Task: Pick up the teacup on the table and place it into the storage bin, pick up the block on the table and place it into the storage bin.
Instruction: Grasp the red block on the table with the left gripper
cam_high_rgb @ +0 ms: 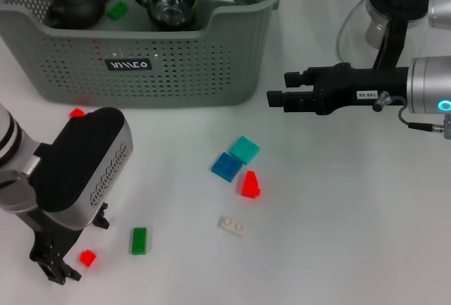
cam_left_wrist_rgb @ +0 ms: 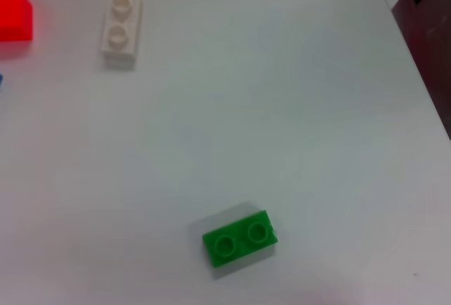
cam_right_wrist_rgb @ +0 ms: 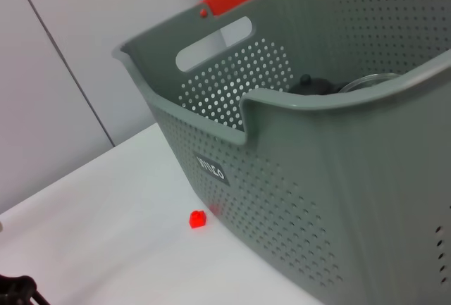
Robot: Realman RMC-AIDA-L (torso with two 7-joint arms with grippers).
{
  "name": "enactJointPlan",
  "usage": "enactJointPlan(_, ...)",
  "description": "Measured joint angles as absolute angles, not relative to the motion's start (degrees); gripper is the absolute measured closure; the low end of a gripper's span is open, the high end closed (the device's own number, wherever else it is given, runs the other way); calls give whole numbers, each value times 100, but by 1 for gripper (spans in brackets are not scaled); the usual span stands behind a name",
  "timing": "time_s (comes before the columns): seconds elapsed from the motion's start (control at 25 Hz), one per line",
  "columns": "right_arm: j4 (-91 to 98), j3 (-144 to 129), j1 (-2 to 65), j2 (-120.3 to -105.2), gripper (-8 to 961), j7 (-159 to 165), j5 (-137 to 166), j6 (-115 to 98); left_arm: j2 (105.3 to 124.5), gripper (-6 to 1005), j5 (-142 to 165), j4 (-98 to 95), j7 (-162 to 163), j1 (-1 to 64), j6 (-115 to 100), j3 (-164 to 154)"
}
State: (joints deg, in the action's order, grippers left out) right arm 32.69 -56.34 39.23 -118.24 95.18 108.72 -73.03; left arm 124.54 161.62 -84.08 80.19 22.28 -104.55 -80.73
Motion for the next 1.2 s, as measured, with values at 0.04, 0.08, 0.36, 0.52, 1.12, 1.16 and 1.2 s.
enactJointPlan(0.04,3269,-5634,3921,-11824,266,9521,10872,-7303,12454,160,16161,-8408,8006,2225,-10453,-8076)
enactJointPlan(0.08,3269,-5634,3921,-11825,266,9521,10872,-7303,12454,161,16161,-8408,7985,2225,-10453,-8086)
enactJointPlan(0.36,3269,-5621,3890,-11839,266,9506,10872,-7303,12455,327,16184,-8328,7932,2223,-10443,-8223)
enactJointPlan(0.52,3269,-5591,3852,-11839,266,9506,10872,-7304,12454,388,16174,-8335,7931,2223,-10413,-8227)
enactJointPlan(1.12,3269,-5563,3805,-11854,266,9459,10872,-7291,12454,452,16202,-8198,7919,2197,-10202,-8289)
enactJointPlan(1.16,3269,-5563,3805,-11854,266,9459,10872,-7290,12454,453,16204,-8198,7919,2194,-10201,-8293)
enactJointPlan(1.2,3269,-5563,3805,-11855,266,9458,10872,-7289,12454,467,16206,-8198,7919,2193,-10202,-8296)
